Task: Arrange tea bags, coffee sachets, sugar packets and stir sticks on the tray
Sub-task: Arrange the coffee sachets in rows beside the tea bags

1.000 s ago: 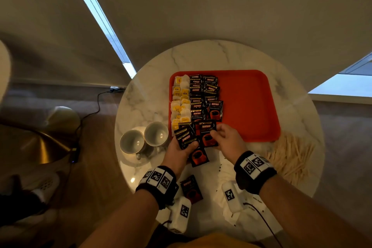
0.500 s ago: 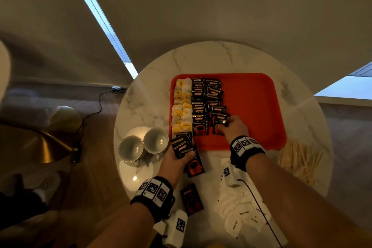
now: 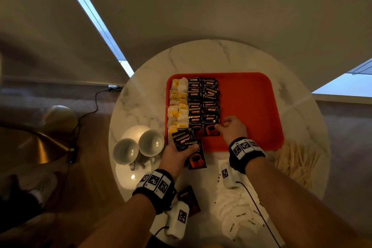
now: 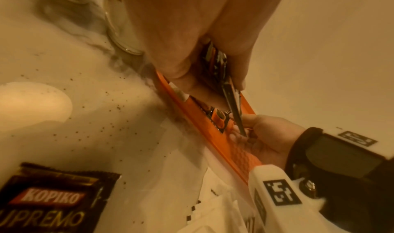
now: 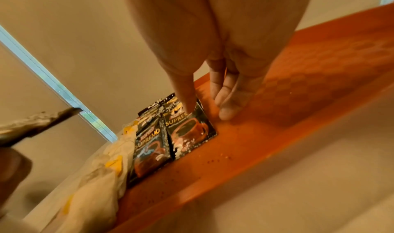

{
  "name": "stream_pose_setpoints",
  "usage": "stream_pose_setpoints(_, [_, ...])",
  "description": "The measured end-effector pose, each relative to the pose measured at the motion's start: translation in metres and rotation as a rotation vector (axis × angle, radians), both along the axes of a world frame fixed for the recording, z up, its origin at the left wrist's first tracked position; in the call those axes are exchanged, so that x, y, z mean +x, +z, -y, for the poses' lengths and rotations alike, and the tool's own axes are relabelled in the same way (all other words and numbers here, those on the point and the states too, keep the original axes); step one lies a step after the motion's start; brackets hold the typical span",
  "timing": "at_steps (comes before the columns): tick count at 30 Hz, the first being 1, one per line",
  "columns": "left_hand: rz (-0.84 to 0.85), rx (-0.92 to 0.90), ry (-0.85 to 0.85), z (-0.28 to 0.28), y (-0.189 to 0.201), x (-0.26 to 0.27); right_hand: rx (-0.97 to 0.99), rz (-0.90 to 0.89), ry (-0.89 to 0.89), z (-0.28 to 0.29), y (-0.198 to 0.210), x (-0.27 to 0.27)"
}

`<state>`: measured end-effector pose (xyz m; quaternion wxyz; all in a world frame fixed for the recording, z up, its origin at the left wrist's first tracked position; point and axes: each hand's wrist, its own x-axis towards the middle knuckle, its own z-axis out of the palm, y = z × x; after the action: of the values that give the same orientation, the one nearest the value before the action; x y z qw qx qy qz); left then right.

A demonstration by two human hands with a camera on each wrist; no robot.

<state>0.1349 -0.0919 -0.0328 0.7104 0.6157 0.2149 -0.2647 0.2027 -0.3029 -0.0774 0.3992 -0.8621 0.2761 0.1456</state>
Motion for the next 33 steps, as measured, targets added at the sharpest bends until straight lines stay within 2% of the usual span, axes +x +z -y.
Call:
stream_pose_setpoints(4, [0.025, -0.024, 0.015, 0.004, 0.003, 0.006, 0.032, 0.074, 0.013, -0.007, 0.029, -0.015])
stream_pose_setpoints(7, [0.046, -0.008, 0.044, 0.006, 0.003, 0.009, 0.222, 0.1, 0.12, -0.02, 0.053, -0.033])
stream_pose_setpoints(10, [0.085, 0.011, 0.056, 0.006, 0.002, 0.011, 0.429, 0.0, 0.234, -0.032, 0.065, -0.048])
stream_pose_setpoints(13, [0.097, 0.003, 0.089, 0.007, 0.003, 0.01, 0.398, 0.001, 0.293, -0.034, 0.063, -0.053])
stream_pose_setpoints(17, [0.082, 0.009, 0.174, 0.007, 0.003, 0.007, 0.394, 0.067, 0.145, -0.025, 0.06, -0.048])
stream_pose_setpoints(21, [0.055, 0.039, 0.193, 0.001, -0.001, 0.005, 0.221, 0.056, 0.066, -0.011, 0.043, -0.033])
stream_pose_setpoints(27, [0.021, 0.082, 0.149, -0.002, -0.003, 0.0, 0.08, -0.04, 0.192, -0.031, 0.026, -0.014])
stream_pose_setpoints(33, [0.015, 0.114, 0.101, -0.005, -0.002, -0.006, -0.029, -0.015, 0.232, -0.048, 0.019, -0.007])
